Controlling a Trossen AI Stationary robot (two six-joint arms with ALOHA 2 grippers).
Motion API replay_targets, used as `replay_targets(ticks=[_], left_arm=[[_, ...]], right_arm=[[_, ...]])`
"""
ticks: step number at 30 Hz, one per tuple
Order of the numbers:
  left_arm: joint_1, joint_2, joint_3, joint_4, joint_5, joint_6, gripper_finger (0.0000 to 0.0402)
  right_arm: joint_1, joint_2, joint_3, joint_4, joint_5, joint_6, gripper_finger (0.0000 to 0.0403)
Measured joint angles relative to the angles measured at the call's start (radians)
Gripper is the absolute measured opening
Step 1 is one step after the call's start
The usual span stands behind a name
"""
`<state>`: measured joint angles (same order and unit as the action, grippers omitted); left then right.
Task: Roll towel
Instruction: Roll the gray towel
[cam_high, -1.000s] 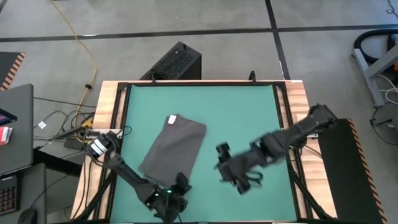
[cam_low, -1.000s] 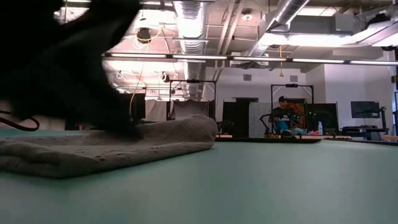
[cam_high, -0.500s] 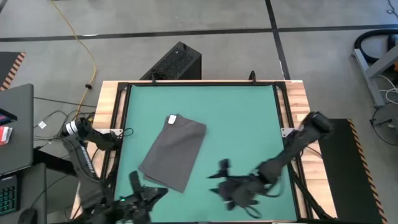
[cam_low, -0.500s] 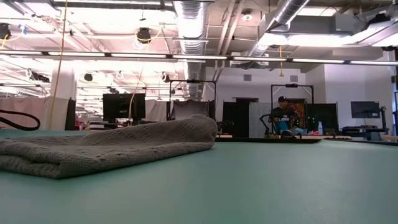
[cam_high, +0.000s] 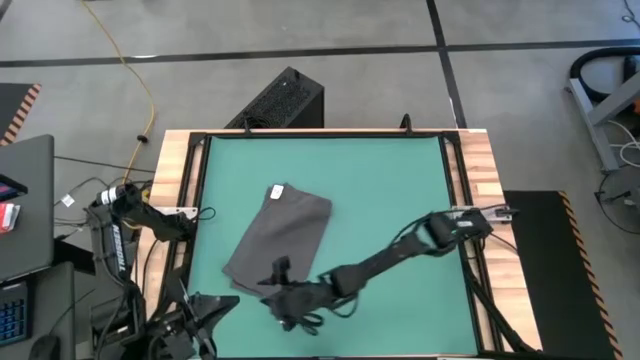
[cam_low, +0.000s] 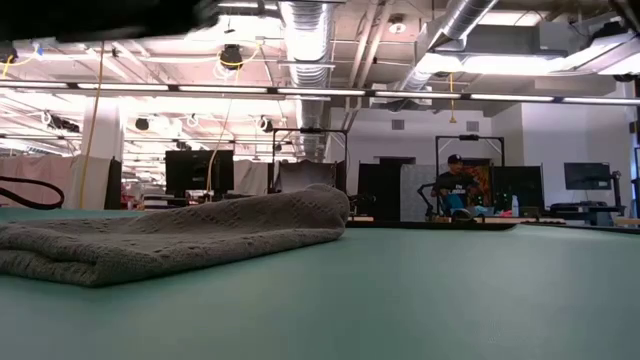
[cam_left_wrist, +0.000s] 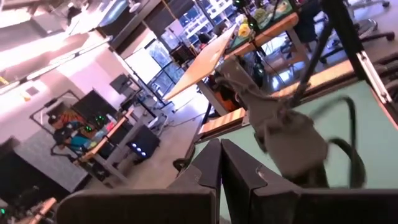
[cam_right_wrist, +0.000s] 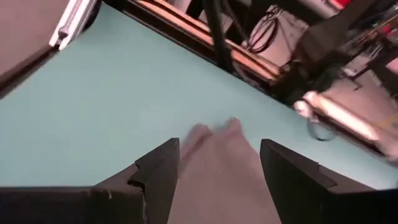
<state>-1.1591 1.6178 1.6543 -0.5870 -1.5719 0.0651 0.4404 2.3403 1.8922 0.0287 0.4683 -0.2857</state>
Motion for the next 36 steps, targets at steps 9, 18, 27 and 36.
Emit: replay_targets(ticks=[9, 18, 27, 36], left_arm=[[-0.028, 0.001, -0.006, -0.007, 0.001, -0.019, 0.0], [-0.037, 0.001, -0.006, -0.052, 0.001, -0.117, 0.0], [-0.037, 0.001, -0.006, -0.06, 0.001, -0.14, 0.0], [-0.037, 0.001, -0.006, -0.077, 0.001, -0.143, 0.0]], right_arm=[[-0.016, 0.273, 0.405, -0.31, 0.001, 0.083, 0.0248], [-0.029, 0.294, 0.441, -0.437, 0.003, 0.219, 0.0248], [-0.039, 0.292, 0.441, -0.469, 0.007, 0.234, 0.0224], [-0.046, 0.298, 0.441, -0.481, -0.028, 0.26, 0.0195]])
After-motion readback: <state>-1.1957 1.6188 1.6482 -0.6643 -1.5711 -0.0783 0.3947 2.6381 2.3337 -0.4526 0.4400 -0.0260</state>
